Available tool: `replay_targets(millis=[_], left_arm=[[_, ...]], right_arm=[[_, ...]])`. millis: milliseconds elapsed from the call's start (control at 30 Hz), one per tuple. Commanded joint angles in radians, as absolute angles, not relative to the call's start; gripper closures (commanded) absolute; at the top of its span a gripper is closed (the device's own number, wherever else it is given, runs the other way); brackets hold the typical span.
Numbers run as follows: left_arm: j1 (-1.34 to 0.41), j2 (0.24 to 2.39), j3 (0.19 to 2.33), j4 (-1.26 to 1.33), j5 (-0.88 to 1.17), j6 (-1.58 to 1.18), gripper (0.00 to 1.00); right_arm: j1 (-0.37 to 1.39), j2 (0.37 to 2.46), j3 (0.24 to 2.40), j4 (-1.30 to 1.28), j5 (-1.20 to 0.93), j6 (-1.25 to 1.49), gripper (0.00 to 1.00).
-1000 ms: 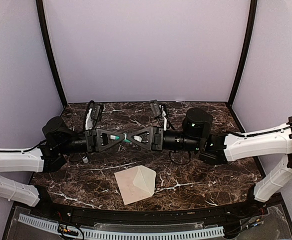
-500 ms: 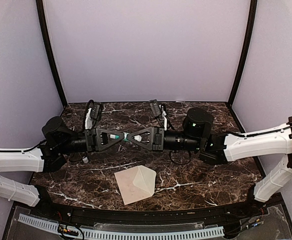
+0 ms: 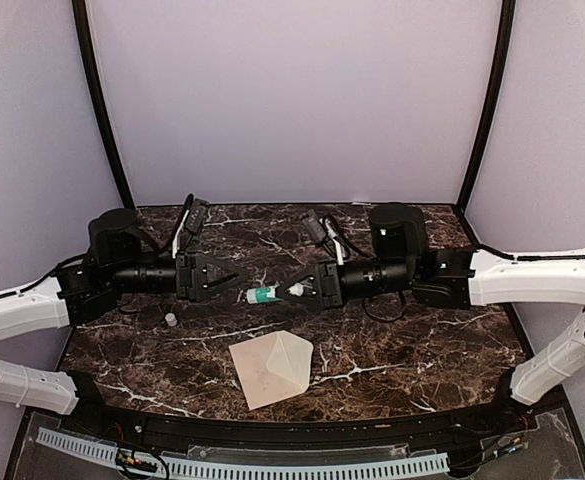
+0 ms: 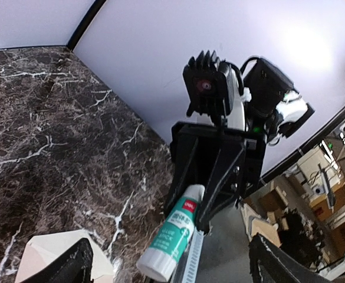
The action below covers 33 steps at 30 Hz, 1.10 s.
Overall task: Place the letter into the envelope and seal it
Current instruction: Adjust the solid glue.
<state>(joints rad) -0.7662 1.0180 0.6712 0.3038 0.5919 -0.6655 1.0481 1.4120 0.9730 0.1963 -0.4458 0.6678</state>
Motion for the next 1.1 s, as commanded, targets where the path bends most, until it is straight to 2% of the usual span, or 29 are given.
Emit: replay_targets(millis=[0,67,200,433,467,567,700,1067], left_arm=[[-0.758,1.058,0.797,-0.059,0.696,-0.384,0.1],[-0.779,1.102,0.842,-0.139,0.761,-0.306,0.11],[-0.864,1.182,0.932,-0.285,0.756,-0.172,0.11],[-0.918,1.272,0.978,-0.297,0.78,-0.126,0.11],[-0.926,1.282,0.979,-0.28,0.79,-0.131,0.13],[-0.944,1.297,0.979,-0.253,0.8,-0.148,0.28],[-0.954,1.305,0.966,-0.194,0.811,-0.176,0.42],[-0.985,1.338,0.974,-0.148,0.825,-0.2,0.42]], right_arm=[[1.004,1.385,1.045,-0.109,-0.6,0.5,0.92],[1.003,1.399,1.068,-0.156,-0.666,0.468,0.92],[1.003,1.439,1.116,-0.237,-0.733,0.419,0.92],[1.004,1.476,1.134,-0.21,-0.842,0.432,0.92],[1.003,1.482,1.134,-0.21,-0.847,0.434,0.92],[1.003,1.493,1.134,-0.202,-0.849,0.441,0.92],[1.003,1.507,1.131,-0.181,-0.869,0.459,0.92],[1.003,1.526,1.134,-0.138,-0.899,0.494,0.91]])
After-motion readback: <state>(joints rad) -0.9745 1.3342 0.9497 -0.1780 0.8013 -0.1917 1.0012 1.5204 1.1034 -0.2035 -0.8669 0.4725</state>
